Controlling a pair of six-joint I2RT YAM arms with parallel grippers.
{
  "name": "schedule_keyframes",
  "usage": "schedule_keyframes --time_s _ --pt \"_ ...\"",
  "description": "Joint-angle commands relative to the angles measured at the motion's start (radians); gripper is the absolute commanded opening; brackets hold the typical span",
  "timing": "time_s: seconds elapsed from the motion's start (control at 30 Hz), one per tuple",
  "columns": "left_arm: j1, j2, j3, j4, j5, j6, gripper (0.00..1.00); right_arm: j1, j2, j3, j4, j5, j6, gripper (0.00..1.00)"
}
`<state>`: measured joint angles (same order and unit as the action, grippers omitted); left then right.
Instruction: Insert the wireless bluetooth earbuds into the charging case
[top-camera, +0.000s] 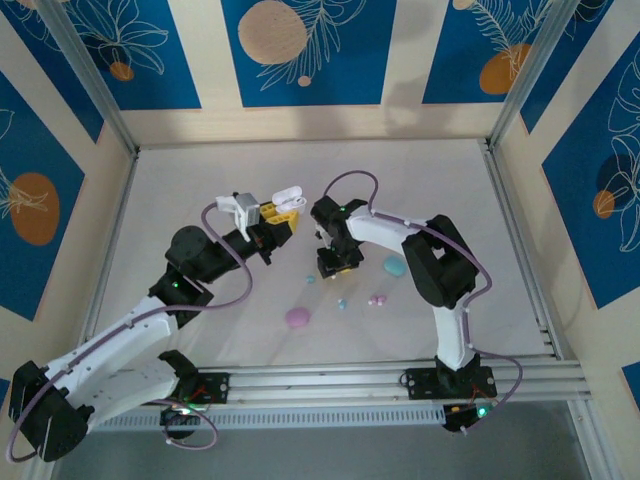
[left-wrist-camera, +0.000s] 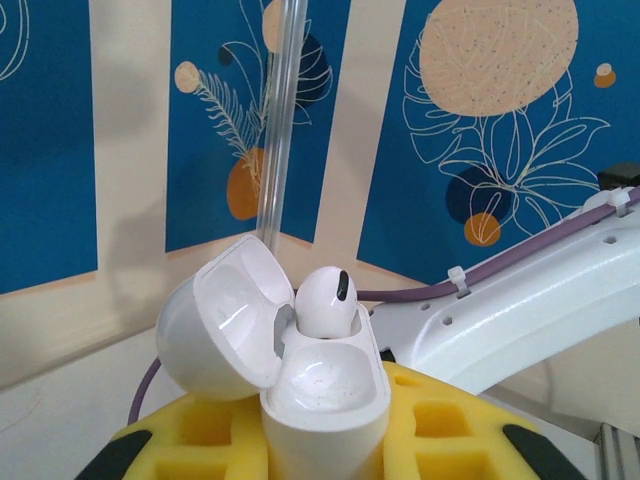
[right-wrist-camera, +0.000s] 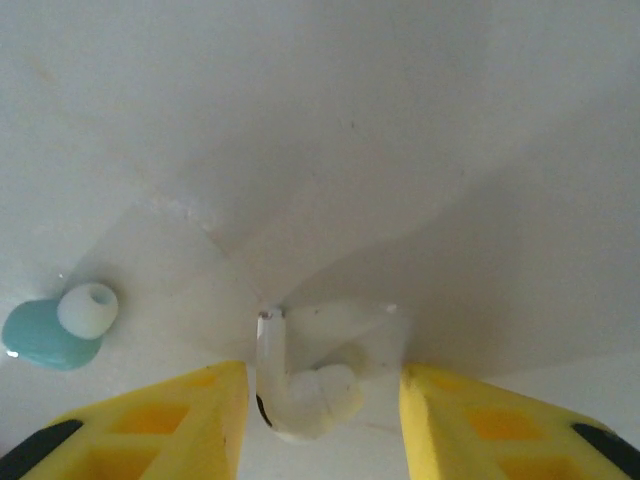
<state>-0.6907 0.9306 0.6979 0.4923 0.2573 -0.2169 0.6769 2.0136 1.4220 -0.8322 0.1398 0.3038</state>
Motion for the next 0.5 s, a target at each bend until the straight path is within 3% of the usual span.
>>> schedule_keyframes --time_s 0.0,0.47 --pt "-0.008 -0.014 0.000 0.004 -0.012 0.022 0.11 0.006 0.017 0.032 -0.036 0.029 -0.027 0.43" --pt "-0.008 -0.014 -0.012 0.007 -0.021 0.005 0.12 -0.058 -0.014 0.010 -0.013 -0.022 0.010 0.34"
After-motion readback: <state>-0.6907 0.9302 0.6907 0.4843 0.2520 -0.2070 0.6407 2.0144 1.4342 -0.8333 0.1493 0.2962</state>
